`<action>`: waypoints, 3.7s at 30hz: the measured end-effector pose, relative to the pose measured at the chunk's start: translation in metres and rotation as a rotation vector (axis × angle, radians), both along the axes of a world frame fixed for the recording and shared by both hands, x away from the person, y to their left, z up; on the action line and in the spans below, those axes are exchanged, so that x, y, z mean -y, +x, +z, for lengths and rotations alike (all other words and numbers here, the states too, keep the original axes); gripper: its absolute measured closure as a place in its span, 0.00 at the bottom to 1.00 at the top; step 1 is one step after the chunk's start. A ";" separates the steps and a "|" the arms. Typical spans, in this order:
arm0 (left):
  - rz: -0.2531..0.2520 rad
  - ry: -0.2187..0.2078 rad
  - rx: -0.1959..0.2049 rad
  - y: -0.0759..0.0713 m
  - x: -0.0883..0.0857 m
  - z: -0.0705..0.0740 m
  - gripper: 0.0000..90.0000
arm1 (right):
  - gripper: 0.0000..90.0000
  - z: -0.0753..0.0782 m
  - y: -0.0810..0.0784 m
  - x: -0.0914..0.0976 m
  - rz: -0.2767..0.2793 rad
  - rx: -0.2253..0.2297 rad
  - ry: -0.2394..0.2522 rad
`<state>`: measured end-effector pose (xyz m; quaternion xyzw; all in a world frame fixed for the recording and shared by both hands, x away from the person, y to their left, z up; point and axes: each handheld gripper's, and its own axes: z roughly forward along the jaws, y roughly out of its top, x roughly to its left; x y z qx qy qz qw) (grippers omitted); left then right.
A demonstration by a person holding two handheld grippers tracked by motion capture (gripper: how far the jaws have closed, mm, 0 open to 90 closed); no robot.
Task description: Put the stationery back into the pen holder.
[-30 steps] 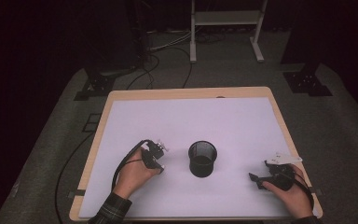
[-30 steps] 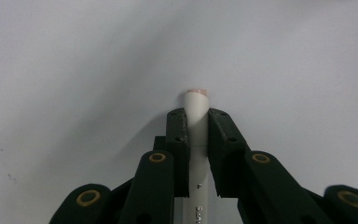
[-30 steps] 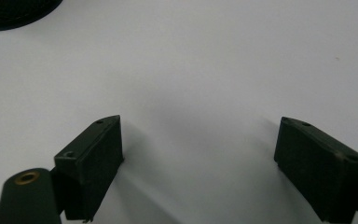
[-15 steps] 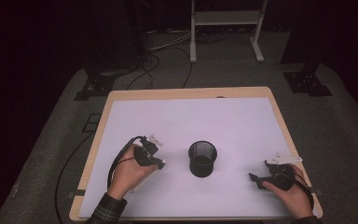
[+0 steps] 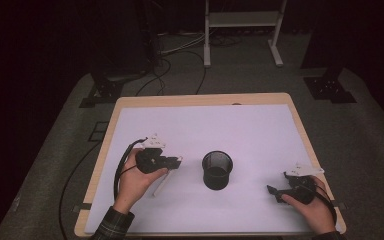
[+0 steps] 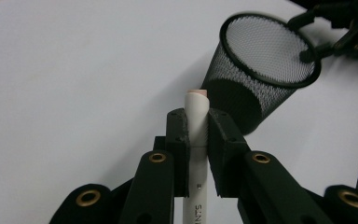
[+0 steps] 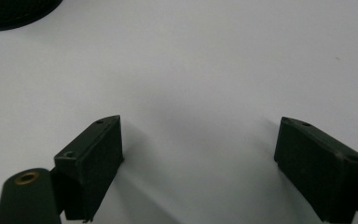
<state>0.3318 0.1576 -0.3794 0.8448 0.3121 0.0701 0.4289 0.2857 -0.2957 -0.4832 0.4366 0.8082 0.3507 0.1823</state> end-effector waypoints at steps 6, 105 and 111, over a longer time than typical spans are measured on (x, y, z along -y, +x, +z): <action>-0.007 -0.086 0.051 -0.001 -0.002 0.011 0.88 | 0.16 0.000 0.000 0.000 -0.001 -0.001 0.000; -0.220 -0.255 0.138 0.034 0.106 -0.013 0.87 | 0.16 0.000 0.000 0.000 -0.001 0.001 0.001; -0.219 -0.233 0.127 0.034 0.107 -0.019 0.87 | 0.16 0.000 0.000 0.000 0.001 0.004 0.000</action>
